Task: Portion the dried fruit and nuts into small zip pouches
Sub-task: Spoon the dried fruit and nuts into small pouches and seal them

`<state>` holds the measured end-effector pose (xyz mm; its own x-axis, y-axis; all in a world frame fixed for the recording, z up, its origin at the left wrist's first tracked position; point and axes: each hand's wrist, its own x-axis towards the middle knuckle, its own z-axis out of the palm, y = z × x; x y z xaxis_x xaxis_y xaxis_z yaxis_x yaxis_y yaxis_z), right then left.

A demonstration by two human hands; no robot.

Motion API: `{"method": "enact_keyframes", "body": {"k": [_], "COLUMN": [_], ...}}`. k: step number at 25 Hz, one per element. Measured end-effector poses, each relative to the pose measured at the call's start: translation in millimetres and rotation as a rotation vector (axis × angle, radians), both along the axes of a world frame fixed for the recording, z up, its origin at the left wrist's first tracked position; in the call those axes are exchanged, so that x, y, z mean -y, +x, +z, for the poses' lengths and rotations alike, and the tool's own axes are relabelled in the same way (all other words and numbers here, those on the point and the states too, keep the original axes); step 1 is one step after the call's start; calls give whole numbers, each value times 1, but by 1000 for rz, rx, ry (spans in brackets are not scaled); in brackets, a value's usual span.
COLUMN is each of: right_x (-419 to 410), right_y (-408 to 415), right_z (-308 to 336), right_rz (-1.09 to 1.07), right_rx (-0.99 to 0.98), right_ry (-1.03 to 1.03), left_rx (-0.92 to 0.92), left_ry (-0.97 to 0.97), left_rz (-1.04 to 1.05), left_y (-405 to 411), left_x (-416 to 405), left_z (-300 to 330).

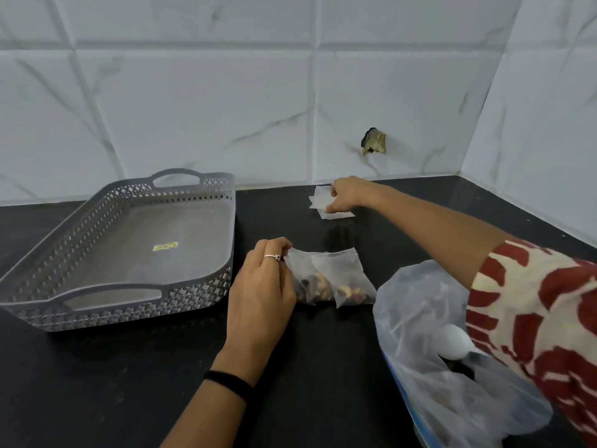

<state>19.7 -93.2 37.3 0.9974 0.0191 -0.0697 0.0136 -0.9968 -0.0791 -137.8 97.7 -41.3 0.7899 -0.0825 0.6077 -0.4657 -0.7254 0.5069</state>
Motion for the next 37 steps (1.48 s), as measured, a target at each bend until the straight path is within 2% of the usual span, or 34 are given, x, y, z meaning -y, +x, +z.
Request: {"method": "enact_keyframes", "body": {"k": [6,15,19,21,24,27,29,32,34,37], "right_x": [-12,-10,-3,-1,2,2,-2,-11,-21,-39], "right_y": [28,33,22,-5,-63,-135,-183,-249,-284,-314], "right_z": [-30,-36,-1,20,38,43,38,14,-13,-52], "right_rz": [37,-59,-29,-41,-42,14,90,243,295,393], "right_rx": [-19,263,345,301,133,106,204,409,483,596], "right_ry": [-53,203,463,735,1214,1381,1332,1046,853,551], "left_rx": [-2,27,10,13,18,-153,-334,-483,-527,-543], "left_ry": [10,8,-12,-14,-36,-356,-650,-942,-1015,-1023], "left_rz": [2,-14,-6,4,1,-130,-286,-391,-375,-331], "left_y": [2,6,6,3,-1,-17,-35,-66,-87,-109], "left_x": [3,4,1,1,5,17,24,24,16,1], "left_z": [0,0,4,7,11,27,42,54,55,47]}}
